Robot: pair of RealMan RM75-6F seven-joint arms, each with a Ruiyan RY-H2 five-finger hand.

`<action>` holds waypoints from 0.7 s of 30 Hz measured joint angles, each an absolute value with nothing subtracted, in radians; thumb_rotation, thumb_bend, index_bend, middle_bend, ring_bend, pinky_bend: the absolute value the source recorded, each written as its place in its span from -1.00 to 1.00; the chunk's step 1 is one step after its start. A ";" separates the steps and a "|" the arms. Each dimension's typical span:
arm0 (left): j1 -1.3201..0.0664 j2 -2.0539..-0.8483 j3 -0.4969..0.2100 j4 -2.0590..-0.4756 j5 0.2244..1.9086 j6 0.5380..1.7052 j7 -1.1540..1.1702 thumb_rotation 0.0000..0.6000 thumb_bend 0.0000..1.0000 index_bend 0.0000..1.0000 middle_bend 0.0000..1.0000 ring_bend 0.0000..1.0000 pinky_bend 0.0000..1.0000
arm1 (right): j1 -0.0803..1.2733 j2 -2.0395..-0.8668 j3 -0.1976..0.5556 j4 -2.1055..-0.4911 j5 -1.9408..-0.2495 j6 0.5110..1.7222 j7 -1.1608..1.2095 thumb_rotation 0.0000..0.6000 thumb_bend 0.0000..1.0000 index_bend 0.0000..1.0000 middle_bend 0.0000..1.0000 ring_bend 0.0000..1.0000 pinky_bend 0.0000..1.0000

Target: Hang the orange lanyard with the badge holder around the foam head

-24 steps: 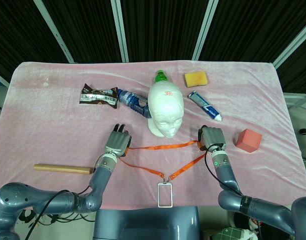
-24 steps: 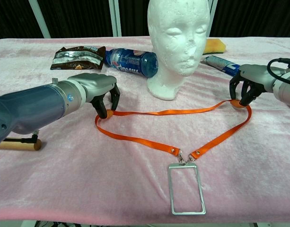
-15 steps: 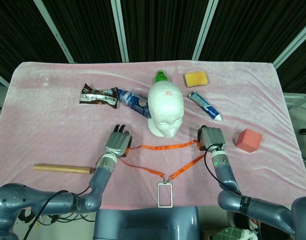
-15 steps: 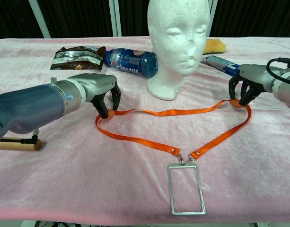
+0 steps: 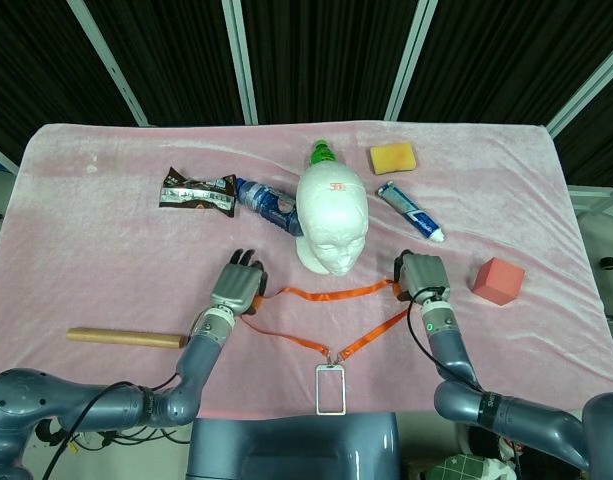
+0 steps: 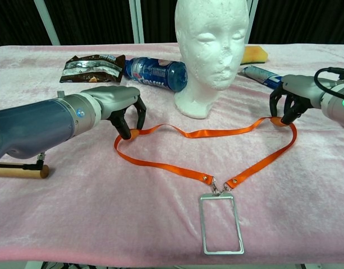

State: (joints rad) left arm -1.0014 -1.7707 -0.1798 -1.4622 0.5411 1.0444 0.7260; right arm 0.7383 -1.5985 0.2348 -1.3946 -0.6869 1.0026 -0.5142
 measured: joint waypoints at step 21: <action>-0.970 -1.741 -0.182 -1.480 0.593 1.037 0.679 1.00 -0.06 0.21 -0.51 -1.00 -1.00 | 0.728 -1.583 0.238 -1.426 -0.700 1.012 -0.492 1.00 0.03 0.69 -0.35 -0.17 -0.09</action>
